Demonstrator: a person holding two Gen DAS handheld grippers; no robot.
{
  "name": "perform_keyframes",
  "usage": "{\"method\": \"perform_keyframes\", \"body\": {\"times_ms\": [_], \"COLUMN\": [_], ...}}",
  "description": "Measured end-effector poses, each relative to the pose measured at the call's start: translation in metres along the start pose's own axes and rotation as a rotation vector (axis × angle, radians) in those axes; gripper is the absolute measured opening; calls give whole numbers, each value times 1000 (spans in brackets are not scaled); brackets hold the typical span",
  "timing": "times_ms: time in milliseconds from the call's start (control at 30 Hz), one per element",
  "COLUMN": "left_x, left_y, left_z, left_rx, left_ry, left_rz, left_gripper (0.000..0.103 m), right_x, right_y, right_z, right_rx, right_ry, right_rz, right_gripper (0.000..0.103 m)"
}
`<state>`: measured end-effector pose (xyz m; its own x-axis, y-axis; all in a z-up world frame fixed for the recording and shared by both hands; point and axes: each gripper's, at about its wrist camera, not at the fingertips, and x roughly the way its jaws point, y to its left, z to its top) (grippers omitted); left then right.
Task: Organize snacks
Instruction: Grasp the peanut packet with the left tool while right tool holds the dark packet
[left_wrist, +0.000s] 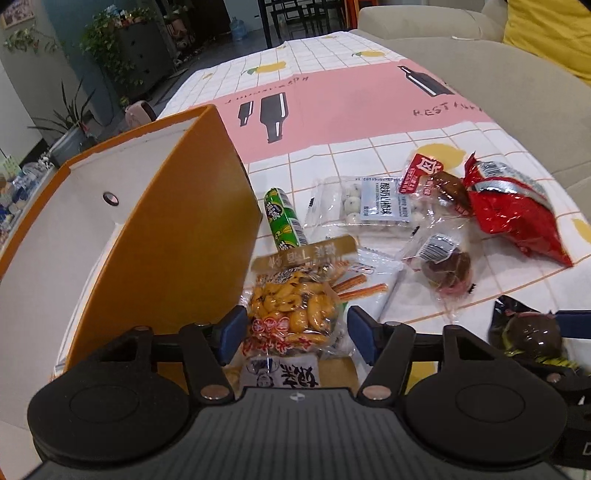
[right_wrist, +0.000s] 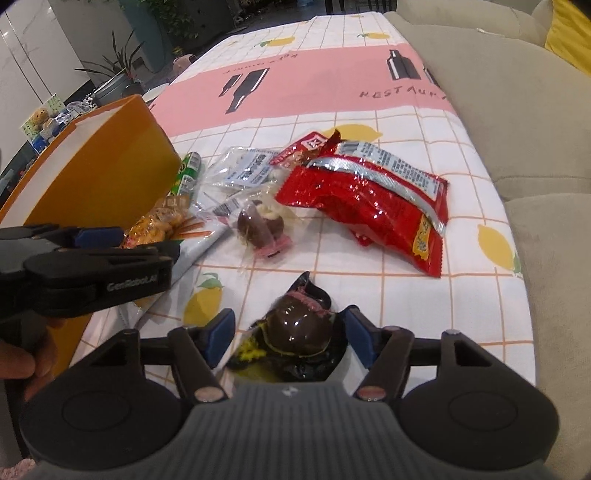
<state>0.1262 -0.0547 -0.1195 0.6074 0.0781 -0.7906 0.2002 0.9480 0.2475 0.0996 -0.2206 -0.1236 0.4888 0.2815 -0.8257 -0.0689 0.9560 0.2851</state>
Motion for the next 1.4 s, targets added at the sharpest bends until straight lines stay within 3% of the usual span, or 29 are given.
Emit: {"method": "perform_keyframes", "body": {"times_ms": [67,133,533,800,900,1033,1067,1133,1200,1400], "left_x": [0,-1,-33,-62,-65,-67,-68,-72,-75,-63], "left_y": [2,5,7,-11,-16,-15,-15,-14,-12,-3], "left_z": [0,0,-21,-44,-51,-58,-60,-61,-61,-55], "left_rx": [-3,-13,31,165,212,210,218,250,288,338], "left_ry": [-7,-6,-10,5,11,26,23,-7,-35,6], "left_rz": [-10,2,-95,-206,-226,-291,-297,-294,-292,-323], "left_gripper": [62,39,35,34,37,58,61,75,82,87], "right_x": [3,4,1,-10,-14,-16,-16,-17,-18,-19], "right_y": [-1,-1,-1,-5,-5,-7,-7,-7,-7,-10], "right_z": [-1,-2,-6,-16,-21,-24,-24,-25,-25,-26], "right_rx": [-1,-3,-45,-46,-49,-43,-41,-37,-40,-28], "right_ry": [10,13,29,73,94,108,110,114,119,139], "right_rz": [-5,-4,-14,-14,-12,-9,-9,-9,-7,17], "right_gripper": [66,66,60,59,60,61,61,62,64,67]}}
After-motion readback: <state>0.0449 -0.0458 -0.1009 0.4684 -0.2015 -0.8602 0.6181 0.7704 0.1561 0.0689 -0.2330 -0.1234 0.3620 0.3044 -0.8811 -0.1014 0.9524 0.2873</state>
